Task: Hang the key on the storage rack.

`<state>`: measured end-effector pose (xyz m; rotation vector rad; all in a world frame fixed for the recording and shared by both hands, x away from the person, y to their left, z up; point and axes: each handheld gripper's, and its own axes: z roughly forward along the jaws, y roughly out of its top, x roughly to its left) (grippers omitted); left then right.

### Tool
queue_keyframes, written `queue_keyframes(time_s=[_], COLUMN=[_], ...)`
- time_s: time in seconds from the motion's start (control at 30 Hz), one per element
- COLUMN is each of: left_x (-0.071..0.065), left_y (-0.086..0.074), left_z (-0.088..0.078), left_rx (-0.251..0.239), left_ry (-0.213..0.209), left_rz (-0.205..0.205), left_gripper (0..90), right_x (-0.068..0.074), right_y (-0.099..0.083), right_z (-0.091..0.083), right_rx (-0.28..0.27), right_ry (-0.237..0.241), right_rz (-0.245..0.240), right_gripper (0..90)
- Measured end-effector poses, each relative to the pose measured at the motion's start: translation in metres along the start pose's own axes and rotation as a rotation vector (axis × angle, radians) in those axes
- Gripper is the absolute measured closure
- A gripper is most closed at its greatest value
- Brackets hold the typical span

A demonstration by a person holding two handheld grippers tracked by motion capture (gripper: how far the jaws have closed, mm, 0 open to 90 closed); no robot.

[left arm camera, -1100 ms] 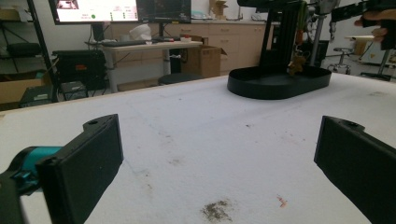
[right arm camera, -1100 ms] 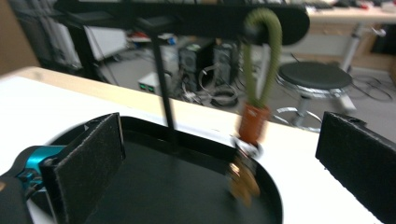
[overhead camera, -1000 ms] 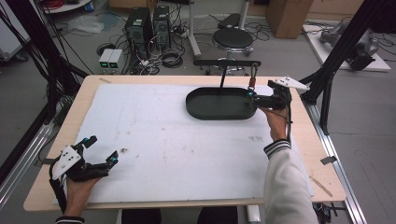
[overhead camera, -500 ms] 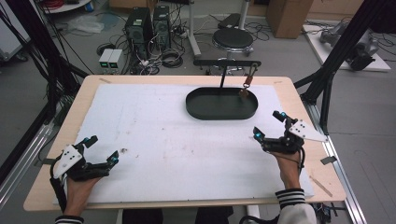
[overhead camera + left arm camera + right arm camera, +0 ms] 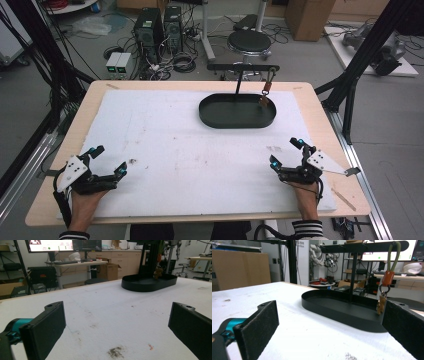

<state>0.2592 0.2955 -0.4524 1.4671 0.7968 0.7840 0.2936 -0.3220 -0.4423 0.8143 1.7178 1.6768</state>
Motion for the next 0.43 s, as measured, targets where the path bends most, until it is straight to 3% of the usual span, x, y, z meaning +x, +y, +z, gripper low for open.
queue_keyframes(time_s=[0.13, 0.27, 0.43], left_x=[-0.0002, -0.0007, -0.0001], left_y=[-0.0001, -0.0002, -0.0003], left_z=[0.0001, 0.0001, -0.0007], left_rx=[0.0, -0.003, -0.007], left_ry=[0.0, 0.001, -0.004], left_rz=[-0.002, -0.001, 0.004], left_gripper=[1.7, 1.7, 1.7], right_x=[0.001, 0.0013, 0.003], right_y=[-0.0101, -0.0113, -0.0114], right_z=[0.0003, -0.0028, -0.0023], right_rx=[0.008, -0.019, -0.016], right_ry=[0.007, -0.002, -0.004], right_rz=[0.005, 0.014, -0.003], right_gripper=[0.3, 0.4, 0.4])
